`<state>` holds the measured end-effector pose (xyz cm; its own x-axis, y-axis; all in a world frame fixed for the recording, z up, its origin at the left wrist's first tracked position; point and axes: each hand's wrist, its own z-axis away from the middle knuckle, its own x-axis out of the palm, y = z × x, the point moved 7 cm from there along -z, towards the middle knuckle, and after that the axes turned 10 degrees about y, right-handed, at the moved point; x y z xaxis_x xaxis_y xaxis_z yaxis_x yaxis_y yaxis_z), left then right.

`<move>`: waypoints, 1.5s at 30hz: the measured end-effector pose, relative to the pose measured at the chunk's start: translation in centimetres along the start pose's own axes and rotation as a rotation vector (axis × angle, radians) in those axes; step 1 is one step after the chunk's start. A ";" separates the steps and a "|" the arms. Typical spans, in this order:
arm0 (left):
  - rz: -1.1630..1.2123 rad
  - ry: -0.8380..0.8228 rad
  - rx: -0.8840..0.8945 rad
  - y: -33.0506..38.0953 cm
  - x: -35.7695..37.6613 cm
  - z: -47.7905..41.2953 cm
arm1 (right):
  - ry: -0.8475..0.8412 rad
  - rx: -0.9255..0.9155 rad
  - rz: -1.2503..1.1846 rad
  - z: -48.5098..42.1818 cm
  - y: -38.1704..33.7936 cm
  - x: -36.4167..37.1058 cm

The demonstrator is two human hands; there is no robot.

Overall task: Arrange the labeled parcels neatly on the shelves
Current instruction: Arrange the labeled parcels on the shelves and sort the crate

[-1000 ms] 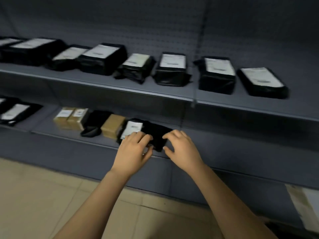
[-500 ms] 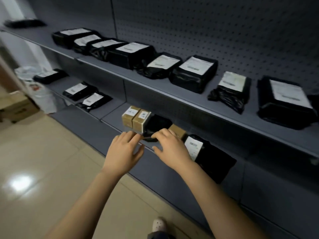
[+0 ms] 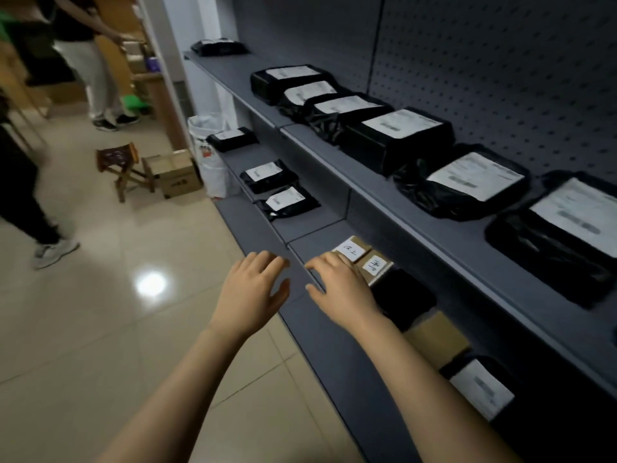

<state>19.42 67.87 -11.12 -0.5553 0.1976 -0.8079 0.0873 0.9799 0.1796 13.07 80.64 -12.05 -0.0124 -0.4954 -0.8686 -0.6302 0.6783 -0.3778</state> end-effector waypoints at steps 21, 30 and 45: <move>0.213 -0.177 0.361 -16.8 14.1 -15.6 | 0.126 0.507 0.032 -14.8 5.7 12.9; 0.411 -0.383 0.565 -13.7 24.6 -16.0 | 0.170 0.873 0.108 -8.8 13.4 15.3; 0.460 -0.675 0.379 -8.3 42.4 -12.8 | 0.226 0.911 0.431 -6.8 25.3 23.2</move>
<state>-15.46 67.69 -39.68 0.1953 0.4307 -0.8811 0.5147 0.7197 0.4659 -8.47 82.66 -39.58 -0.3025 -0.1392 -0.9429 0.2880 0.9297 -0.2296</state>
